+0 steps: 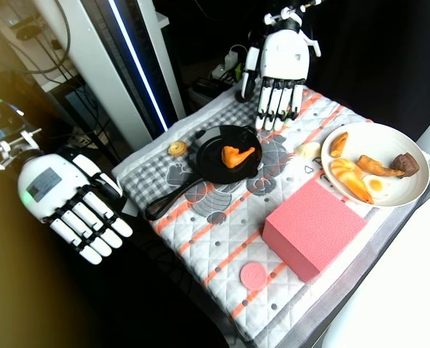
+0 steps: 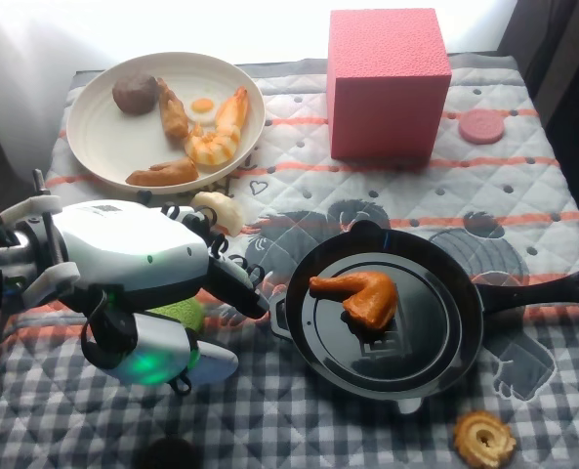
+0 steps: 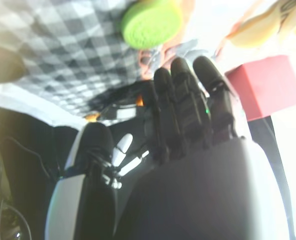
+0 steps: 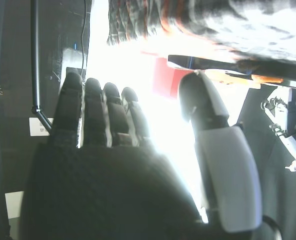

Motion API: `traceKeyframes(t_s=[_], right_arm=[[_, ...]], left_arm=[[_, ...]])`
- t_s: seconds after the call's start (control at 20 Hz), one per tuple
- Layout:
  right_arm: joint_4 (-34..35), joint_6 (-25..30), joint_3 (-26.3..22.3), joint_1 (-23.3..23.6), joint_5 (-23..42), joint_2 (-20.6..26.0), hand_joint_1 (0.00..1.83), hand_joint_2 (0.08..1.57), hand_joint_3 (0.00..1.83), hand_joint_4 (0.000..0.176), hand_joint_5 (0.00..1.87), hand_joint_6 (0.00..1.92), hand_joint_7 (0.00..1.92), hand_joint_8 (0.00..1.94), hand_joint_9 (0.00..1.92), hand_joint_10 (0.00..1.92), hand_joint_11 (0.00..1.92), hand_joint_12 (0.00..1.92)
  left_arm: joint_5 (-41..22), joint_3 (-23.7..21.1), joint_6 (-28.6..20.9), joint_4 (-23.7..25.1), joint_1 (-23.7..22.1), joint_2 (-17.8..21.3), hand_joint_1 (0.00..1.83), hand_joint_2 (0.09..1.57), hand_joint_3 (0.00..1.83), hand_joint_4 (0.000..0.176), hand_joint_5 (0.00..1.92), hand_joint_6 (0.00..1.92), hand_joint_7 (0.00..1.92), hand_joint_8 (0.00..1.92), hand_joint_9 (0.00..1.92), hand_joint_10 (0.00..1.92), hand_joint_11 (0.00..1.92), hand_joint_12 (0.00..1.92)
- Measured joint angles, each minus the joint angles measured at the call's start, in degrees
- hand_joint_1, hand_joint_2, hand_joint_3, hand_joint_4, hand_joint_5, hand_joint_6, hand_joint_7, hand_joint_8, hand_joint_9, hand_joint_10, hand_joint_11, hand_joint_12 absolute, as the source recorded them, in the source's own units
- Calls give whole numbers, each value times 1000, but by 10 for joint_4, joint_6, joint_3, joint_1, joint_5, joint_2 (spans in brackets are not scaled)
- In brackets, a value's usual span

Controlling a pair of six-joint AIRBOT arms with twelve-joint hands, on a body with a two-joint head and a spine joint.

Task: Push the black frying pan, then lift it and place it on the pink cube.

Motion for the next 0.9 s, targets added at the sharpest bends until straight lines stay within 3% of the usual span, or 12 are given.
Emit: traceKeyframes(t_s=[0.3, 0.35, 0.6, 0.75, 0.9], right_arm=[[2, 0, 0, 0, 0, -1, 632, 1356, 0, 0, 0, 0, 0, 0, 0, 0, 4, 10], [2, 0, 0, 0, 0, -1, 607, 1359, 0, 0, 0, 0, 0, 0, 0, 0, 4, 148], [4, 0, 0, 0, 0, -3, 615, 1351, 0, 0, 0, 0, 0, 0, 0, 0, 0, 4], [5, 0, 0, 0, 0, -3, 617, 1354, 1, 0, 0, 0, 0, 0, 0, 0, 0, 0], [6, 0, 0, 0, 0, -3, 577, 1360, 3, 0, 0, 0, 0, 0, 0, 0, 32, 26]], left_arm=[[2, -1, 0, 7, 7, 0, 334, 1302, 0, 0, 651, 45, 640, 17, 531, 24, 0, 1226], [3, -1, 0, 7, 7, 0, 362, 1296, 0, 0, 688, 59, 658, 19, 538, 24, 0, 1226], [1, -1, 0, 8, 7, -5, 327, 1310, 2, 0, 669, 51, 642, 4, 524, 13, 0, 1196], [-10, -1, 0, 8, 7, -11, 360, 1312, 1, 0, 692, 67, 652, 7, 532, 15, 0, 1165], [-16, 0, 0, 10, 7, -25, 250, 1358, 6, 0, 637, 87, 604, 0, 505, 4, 0, 1080]])
